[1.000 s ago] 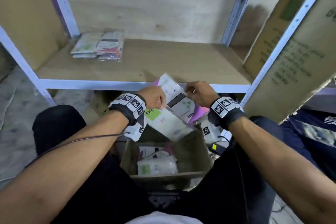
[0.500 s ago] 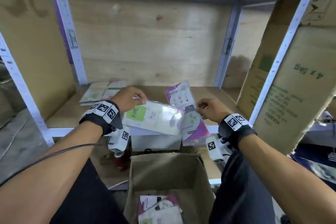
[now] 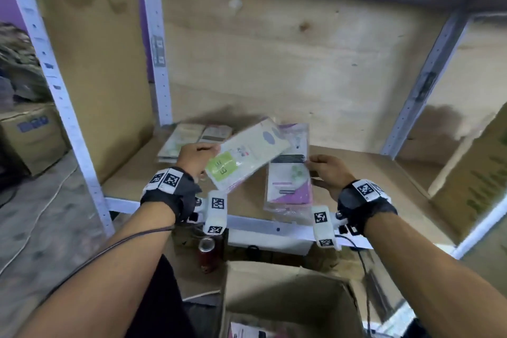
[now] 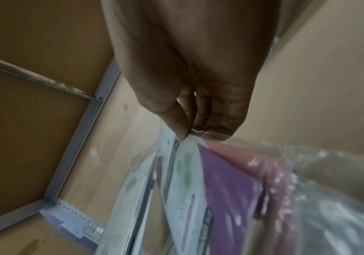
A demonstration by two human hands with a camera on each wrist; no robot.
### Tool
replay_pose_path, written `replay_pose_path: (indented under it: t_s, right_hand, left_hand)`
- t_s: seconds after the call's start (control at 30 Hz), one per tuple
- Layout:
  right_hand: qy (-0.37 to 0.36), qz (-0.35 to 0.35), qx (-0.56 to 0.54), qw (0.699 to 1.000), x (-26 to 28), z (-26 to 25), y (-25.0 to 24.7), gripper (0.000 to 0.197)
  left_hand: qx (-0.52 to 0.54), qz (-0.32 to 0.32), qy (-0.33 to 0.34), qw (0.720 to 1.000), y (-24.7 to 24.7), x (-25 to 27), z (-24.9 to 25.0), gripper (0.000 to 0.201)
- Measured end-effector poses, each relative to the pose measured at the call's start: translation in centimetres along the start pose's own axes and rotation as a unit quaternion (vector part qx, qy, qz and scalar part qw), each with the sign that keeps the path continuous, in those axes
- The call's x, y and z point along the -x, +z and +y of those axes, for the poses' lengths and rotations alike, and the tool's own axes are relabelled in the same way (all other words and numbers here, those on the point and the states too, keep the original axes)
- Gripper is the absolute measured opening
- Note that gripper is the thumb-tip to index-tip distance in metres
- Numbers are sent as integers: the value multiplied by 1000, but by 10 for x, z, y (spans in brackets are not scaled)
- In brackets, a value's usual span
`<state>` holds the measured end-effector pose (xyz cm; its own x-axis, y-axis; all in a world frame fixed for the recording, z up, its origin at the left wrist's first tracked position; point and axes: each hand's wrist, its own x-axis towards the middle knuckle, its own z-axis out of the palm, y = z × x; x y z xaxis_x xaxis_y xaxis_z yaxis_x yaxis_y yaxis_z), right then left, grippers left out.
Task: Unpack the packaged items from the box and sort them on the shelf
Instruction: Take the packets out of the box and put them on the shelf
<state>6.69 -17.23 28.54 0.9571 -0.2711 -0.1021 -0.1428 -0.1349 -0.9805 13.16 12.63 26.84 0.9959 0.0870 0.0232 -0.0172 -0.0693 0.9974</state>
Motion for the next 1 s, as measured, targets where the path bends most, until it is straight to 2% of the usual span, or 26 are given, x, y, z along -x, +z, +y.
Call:
replay_pose_path:
  t_s: [0.1, 0.17, 0.37, 0.43, 0.53, 0.63, 0.7, 0.77, 0.83, 0.93, 1.0]
  right_hand:
    - [3, -13, -31, 999, -29, -4, 32, 11]
    - [7, -31, -52, 998, -48, -7, 53, 13]
    - [8, -88, -106, 990, -99, -23, 113, 9]
    - [12, -96, -100, 990, -116, -27, 132, 11]
    - [21, -107, -79, 991, -139, -27, 159, 10]
    - [40, -105, -52, 992, -160, -25, 182, 18]
    - [51, -95, -30, 994, -173, -22, 194, 22]
    - [65, -81, -10, 995, -184, -19, 202, 22]
    - [74, -67, 5, 995, -191, -16, 208, 19]
    - [52, -44, 7, 998, -196, -12, 213, 19]
    - [36, -38, 0, 999, -193, -10, 213, 18]
  left_hand:
    - [71, 47, -42, 996, -14, -27, -4, 3]
    - [99, 77, -61, 990, -24, -48, -8, 12]
    - [163, 154, -54, 973, -52, -102, -11, 12]
    - [154, 166, -68, 972, -59, -116, -14, 8]
    - [131, 192, -102, 967, -68, -140, -26, 23]
    - [46, 193, -150, 969, -77, -152, -28, 40]
    - [-85, 192, -121, 970, -74, -151, -36, 49]
    - [-139, 176, -100, 969, -71, -158, -47, 46]
    - [-98, 169, -120, 973, -71, -168, -54, 39]
    - [-54, 215, -103, 970, -70, -174, -68, 32]
    - [-116, 191, -109, 969, -72, -178, -72, 29]
